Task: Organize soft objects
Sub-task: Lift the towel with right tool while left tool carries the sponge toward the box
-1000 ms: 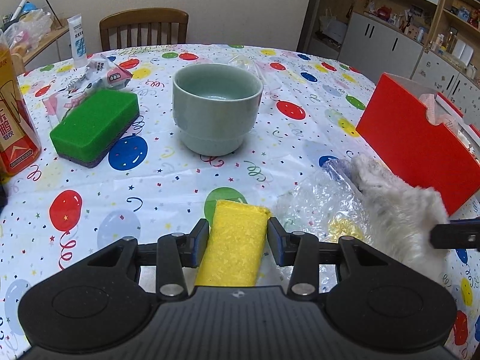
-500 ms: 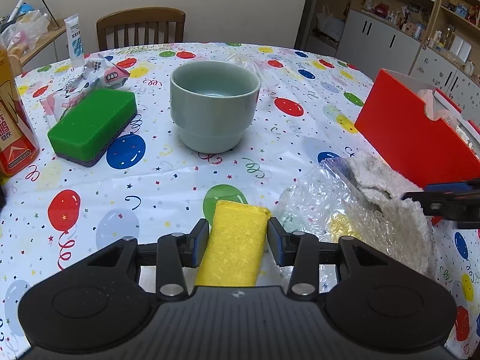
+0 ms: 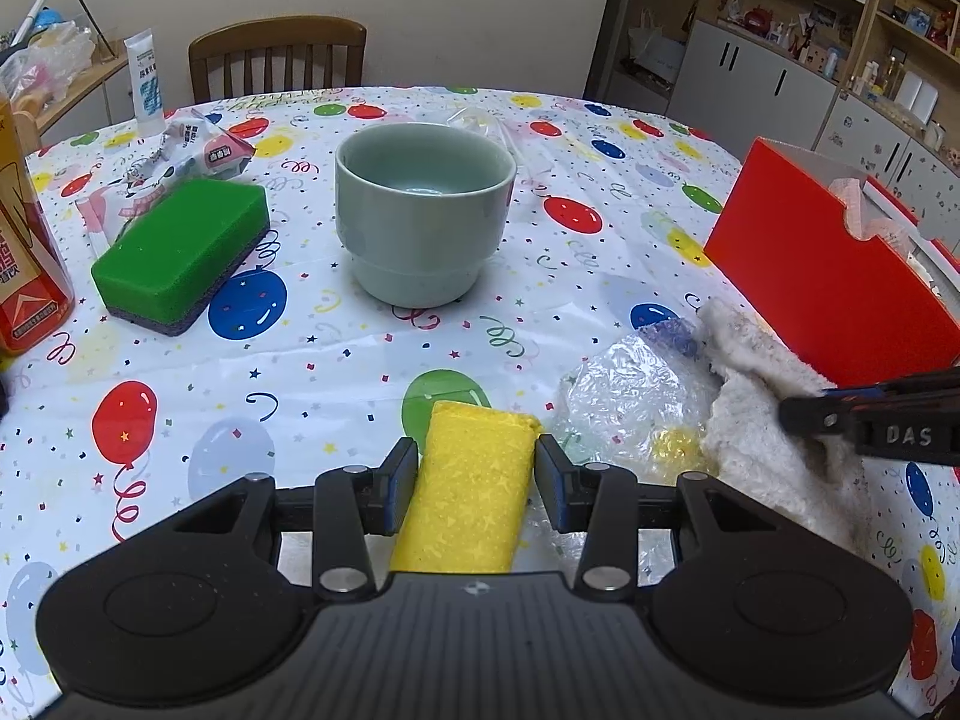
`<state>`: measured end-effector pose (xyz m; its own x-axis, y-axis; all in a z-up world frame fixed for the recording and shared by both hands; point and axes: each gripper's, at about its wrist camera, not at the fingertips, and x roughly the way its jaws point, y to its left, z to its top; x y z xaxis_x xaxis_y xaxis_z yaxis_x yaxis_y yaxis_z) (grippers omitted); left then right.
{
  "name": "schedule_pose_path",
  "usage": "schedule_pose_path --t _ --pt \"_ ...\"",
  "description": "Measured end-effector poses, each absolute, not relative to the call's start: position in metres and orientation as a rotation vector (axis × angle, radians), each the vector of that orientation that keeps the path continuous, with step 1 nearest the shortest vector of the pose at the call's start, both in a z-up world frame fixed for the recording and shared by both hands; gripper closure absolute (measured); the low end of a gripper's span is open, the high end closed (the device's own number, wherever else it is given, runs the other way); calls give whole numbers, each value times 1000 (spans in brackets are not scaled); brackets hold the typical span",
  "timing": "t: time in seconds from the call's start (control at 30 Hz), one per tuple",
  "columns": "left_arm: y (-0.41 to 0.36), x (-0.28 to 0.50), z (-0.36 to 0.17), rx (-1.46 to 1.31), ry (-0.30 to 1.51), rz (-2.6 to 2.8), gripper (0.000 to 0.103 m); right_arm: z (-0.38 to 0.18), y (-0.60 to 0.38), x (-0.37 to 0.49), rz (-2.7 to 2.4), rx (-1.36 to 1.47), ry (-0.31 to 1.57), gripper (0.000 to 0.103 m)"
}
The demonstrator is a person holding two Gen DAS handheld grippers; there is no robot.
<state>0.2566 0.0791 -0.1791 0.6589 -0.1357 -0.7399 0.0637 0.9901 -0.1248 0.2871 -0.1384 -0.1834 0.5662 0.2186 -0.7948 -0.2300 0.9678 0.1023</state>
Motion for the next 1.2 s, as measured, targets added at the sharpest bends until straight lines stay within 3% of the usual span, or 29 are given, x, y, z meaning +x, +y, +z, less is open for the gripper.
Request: schedule_pose_path --t 0.03,0.2,1.2 --pt "79 256 -179 -89 842 -113 62 -181 -139 285 261 -20 922 98" --pt "80 252 -173 -88 831 -116 63 -166 -151 276 250 16 874 100" --pt "64 232 -70 -136 744 -155 65 3 -256 235 379 310 532 100"
